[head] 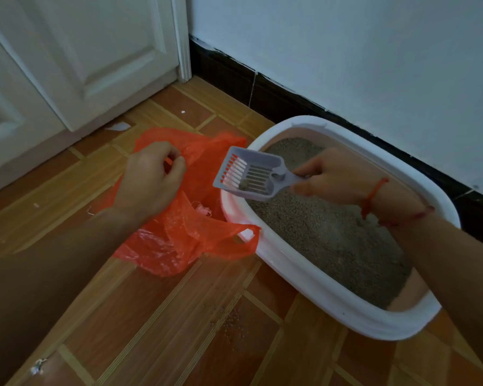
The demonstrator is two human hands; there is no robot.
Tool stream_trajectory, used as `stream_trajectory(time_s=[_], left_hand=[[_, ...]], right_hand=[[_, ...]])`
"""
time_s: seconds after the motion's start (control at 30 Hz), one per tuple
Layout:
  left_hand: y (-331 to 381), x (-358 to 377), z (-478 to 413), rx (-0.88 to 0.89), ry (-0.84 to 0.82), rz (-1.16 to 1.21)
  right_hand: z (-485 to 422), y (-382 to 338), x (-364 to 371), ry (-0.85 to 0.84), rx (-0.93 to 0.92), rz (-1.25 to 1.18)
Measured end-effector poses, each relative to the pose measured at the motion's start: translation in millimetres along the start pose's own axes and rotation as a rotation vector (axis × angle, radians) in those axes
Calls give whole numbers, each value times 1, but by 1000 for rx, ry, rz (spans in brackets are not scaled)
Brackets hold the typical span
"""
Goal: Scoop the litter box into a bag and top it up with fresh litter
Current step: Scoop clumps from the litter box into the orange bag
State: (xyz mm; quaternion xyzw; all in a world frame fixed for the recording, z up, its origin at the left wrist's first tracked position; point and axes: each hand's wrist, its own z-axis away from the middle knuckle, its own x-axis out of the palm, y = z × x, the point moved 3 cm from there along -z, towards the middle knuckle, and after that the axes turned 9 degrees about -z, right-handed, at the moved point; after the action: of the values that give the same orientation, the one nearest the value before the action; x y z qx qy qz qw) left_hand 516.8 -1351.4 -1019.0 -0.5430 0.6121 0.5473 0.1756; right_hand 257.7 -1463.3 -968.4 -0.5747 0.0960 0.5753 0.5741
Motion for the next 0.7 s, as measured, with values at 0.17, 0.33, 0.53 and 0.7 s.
stream_trajectory(time_s=[0.17,0.33,0.53,0.7], left_hand=[[-7,-3,-2,-7,51,2],[-15,-11,-4,-37,92,26],[-25,-13,-1,-55,92,44],[-26,-10,0,-52,86,45]], right_hand=[[-37,-50,9,107,-154,402],[-54,-94,33,154,-224,516],[-61,-112,55,253,-235,584],[-66,-101,56,234,-226,550]])
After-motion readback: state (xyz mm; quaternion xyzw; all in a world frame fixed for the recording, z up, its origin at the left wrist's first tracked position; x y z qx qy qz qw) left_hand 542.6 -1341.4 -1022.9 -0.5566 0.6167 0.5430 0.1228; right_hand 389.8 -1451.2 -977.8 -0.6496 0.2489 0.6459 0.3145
